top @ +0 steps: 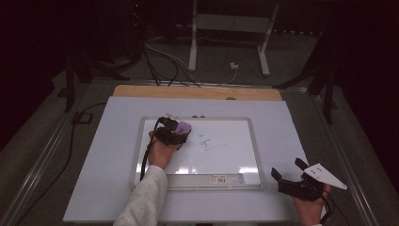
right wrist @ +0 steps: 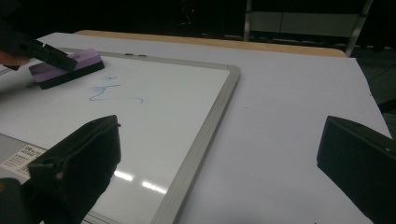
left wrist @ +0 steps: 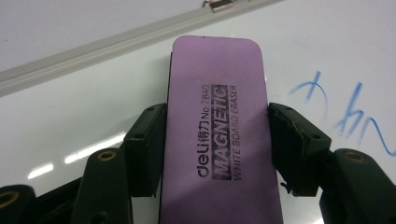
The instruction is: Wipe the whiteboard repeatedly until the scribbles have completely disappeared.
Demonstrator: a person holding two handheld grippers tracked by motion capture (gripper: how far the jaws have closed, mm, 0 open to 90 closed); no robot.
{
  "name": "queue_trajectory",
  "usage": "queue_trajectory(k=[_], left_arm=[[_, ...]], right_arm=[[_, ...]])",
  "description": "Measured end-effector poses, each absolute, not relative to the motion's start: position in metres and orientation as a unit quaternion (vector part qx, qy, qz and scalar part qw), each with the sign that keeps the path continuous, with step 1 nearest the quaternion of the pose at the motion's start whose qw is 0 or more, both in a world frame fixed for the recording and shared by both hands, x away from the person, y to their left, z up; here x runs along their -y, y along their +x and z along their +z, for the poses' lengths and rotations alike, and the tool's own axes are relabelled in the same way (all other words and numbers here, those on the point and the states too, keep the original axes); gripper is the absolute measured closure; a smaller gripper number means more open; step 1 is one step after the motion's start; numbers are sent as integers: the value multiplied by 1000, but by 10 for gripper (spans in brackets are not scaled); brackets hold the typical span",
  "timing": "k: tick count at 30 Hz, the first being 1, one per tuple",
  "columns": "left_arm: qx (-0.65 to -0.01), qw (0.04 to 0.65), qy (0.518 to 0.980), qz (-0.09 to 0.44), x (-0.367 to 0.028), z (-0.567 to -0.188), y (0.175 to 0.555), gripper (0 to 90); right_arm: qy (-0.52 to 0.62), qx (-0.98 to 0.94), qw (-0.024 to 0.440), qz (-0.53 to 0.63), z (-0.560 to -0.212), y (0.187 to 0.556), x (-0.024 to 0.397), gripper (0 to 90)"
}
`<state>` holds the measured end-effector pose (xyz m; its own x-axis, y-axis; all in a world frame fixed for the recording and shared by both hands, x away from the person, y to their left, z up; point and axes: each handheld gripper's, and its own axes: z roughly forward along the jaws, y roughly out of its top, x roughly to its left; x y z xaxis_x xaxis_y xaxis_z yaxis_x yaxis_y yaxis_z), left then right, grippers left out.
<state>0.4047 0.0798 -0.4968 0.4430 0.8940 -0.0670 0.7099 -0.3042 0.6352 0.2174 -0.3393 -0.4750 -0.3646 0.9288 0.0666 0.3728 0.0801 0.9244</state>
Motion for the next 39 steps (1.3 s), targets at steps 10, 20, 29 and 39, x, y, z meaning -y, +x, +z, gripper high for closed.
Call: queue_trajectory(k=[10, 20, 29, 39], left_arm=[[-463, 313, 817, 140, -50, -497, 392, 419], [-415, 326, 841, 122, -26, -497, 377, 419], [-462, 299, 822, 146, -48, -495, 405, 419], [-465, 305, 819, 140, -41, -496, 407, 420]], right_arm=[[482, -676, 290, 476, -475, 218, 338, 1], [482, -676, 291, 477, -475, 218, 338, 1], [485, -673, 292, 477, -475, 217, 341, 1], [482, -675, 291, 477, -475, 218, 339, 1]])
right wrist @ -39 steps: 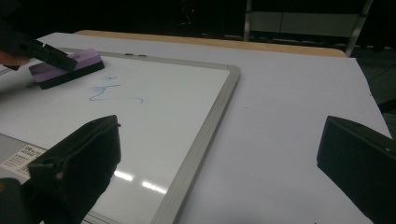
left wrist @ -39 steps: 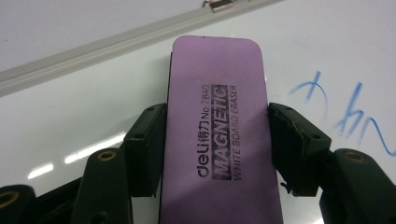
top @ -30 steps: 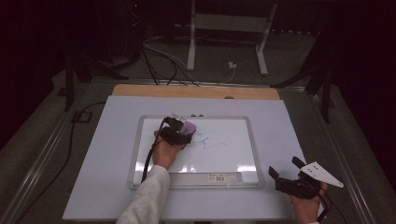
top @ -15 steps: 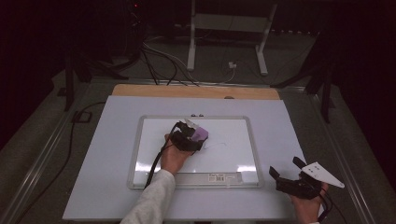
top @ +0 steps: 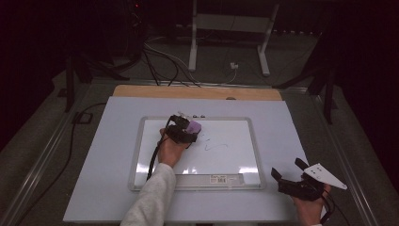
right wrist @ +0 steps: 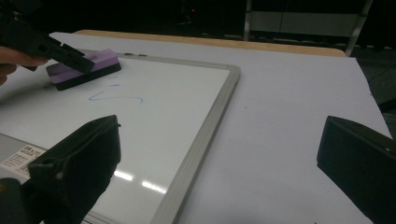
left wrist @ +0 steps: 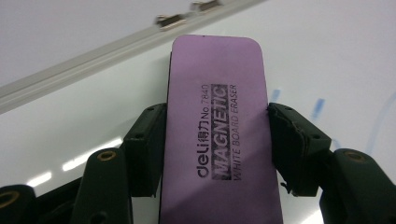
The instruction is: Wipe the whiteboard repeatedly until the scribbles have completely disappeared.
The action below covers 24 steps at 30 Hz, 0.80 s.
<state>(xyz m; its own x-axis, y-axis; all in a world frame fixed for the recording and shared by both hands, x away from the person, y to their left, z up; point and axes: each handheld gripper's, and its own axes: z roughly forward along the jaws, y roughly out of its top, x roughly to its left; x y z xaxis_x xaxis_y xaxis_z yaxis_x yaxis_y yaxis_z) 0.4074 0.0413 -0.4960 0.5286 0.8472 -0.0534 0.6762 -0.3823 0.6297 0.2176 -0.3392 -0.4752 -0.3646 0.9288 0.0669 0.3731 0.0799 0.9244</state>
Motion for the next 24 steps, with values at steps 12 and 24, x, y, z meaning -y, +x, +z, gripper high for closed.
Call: queue_trajectory(k=[12, 24], left_arm=[[-376, 315, 863, 124, 3, -495, 376, 419], [-470, 300, 817, 150, -34, -496, 409, 419]], right_arm=[[482, -675, 292, 477, -475, 217, 339, 1], [485, -673, 292, 477, -475, 217, 340, 1]])
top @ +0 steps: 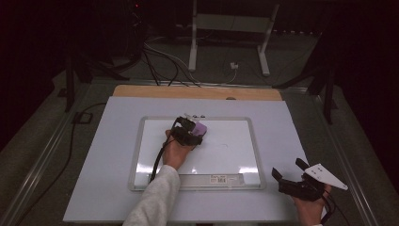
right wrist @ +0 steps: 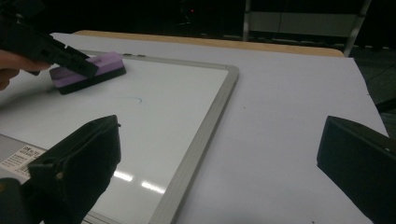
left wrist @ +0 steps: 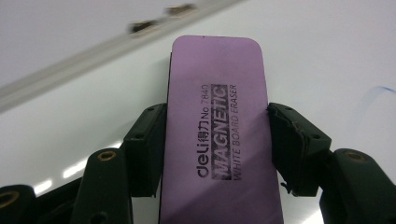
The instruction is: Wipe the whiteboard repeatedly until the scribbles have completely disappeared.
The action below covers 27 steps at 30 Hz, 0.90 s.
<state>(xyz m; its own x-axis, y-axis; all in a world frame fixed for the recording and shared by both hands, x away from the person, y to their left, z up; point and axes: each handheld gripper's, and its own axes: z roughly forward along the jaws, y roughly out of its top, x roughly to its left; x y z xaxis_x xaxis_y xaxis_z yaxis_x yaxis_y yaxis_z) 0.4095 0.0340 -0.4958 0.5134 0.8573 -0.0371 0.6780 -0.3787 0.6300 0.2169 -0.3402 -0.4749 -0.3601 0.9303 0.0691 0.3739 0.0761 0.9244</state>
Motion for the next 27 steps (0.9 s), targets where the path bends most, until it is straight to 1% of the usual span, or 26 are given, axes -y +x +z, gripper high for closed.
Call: queue_trajectory(k=[3, 7, 17, 26, 27], left_arm=[[-476, 297, 814, 151, -32, -496, 412, 419], [-461, 304, 821, 144, -22, -496, 409, 419], [-400, 322, 850, 120, 25, -497, 386, 419], [-337, 321, 879, 104, 63, -494, 368, 419], [-332, 317, 881, 110, 66, -494, 367, 419]], right_arm=[[482, -674, 293, 477, -475, 217, 340, 1], [483, -675, 291, 476, -475, 217, 339, 1], [482, -676, 291, 475, -475, 217, 338, 1], [482, -675, 292, 476, -475, 217, 339, 1], [482, -675, 292, 476, -475, 217, 339, 1]])
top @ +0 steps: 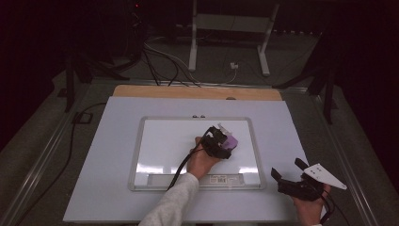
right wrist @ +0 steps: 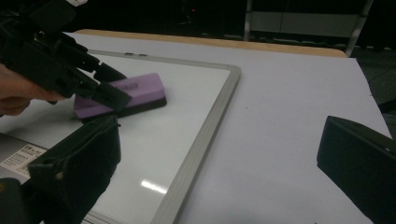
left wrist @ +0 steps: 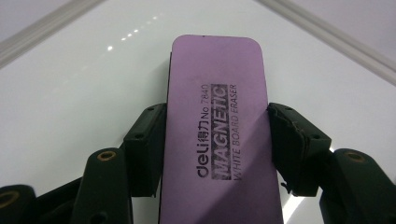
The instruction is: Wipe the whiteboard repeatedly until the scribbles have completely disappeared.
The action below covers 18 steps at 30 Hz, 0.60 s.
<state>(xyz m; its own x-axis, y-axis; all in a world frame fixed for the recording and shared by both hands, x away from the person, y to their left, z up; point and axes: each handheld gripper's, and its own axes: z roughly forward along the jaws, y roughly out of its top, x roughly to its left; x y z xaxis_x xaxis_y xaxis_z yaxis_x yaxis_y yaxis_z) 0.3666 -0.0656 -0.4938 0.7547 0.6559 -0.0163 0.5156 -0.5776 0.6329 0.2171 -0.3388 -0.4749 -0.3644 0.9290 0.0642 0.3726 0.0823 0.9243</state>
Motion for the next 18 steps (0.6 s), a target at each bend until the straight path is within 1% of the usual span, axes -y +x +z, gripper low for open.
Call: queue_trajectory(k=[5, 11, 18], left_arm=[[-343, 309, 879, 120, 61, -493, 372, 420], [-393, 294, 859, 144, 36, -493, 389, 420], [-422, 290, 846, 149, 15, -493, 398, 420]], right_arm=[[482, -675, 293, 476, -475, 217, 339, 1], [484, -673, 292, 477, -475, 216, 340, 1], [484, -673, 292, 477, -475, 216, 340, 1]])
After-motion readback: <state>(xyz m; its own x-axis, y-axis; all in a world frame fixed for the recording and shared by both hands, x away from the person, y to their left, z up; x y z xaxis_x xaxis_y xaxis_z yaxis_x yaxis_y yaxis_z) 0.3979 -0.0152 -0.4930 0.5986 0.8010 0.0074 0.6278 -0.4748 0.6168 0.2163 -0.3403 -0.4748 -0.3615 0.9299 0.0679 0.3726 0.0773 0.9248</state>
